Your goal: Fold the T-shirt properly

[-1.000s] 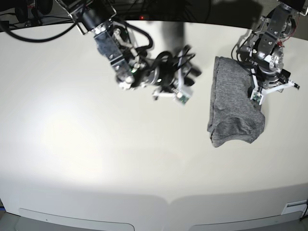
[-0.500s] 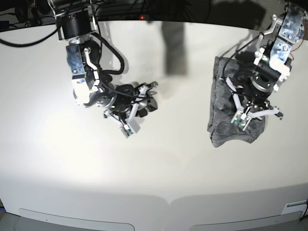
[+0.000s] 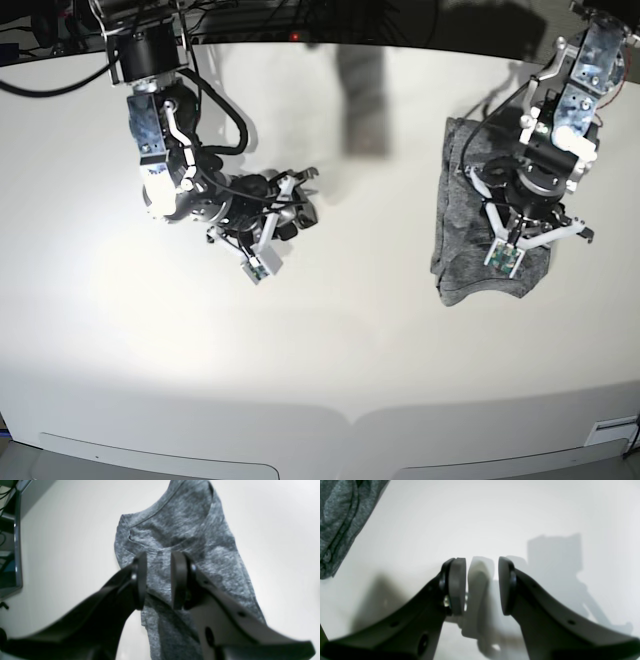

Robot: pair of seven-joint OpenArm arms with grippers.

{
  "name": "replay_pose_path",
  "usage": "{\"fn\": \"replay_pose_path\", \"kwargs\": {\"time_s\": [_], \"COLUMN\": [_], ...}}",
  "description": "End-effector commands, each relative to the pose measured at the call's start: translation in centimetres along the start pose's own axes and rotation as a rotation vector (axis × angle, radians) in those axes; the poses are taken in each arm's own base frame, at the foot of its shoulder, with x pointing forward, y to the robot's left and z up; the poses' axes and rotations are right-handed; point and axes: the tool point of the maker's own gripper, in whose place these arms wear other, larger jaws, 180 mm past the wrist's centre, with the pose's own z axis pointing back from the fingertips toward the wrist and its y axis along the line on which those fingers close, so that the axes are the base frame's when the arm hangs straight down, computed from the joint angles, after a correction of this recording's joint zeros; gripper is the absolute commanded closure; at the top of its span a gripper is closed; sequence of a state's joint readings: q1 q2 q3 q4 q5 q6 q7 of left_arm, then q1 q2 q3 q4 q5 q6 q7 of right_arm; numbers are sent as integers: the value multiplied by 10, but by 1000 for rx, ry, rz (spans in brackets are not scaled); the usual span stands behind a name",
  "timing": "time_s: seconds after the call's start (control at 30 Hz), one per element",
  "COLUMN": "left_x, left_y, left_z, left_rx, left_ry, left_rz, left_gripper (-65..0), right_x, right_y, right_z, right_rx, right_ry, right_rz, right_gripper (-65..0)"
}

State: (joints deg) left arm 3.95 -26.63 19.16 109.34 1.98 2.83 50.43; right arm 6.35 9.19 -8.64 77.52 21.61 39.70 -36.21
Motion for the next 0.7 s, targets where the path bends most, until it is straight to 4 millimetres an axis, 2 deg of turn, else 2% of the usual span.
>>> {"fn": "replay_pose_path", "kwargs": {"time_s": [0.0,0.2,0.23,0.37,0.43,0.57,0.67], "left_x": [16,19,19,20,21,33,40], "left_y": [10,13,14,15,19,31,25], "left_z": [2,2,2,2,3,6,6], "left_rx": [44,79,81,86,110,170,131], "left_ry": [-52,-55,-55,-60,-67,-145,-185], "left_rz": [-10,-29,-31,-24,7,101,137], "left_gripper": [-161,-168,-197,-402,-448,-448,-448], "right_x": [20,19,19,18,18,18,17], "right_y": [-1,-1,-1,-1,-1,-1,-1], "right_z": [4,4,4,3,4,4,4], "right_rx": [5,5,5,5,5,5,5], "right_ry": [-57,-50,-49,-46,-46,-42,-40], "right_rz": [15,16,15,16,16,15,16], "right_gripper": [-222,-222,-222,-222,-222,-222,-222]}}
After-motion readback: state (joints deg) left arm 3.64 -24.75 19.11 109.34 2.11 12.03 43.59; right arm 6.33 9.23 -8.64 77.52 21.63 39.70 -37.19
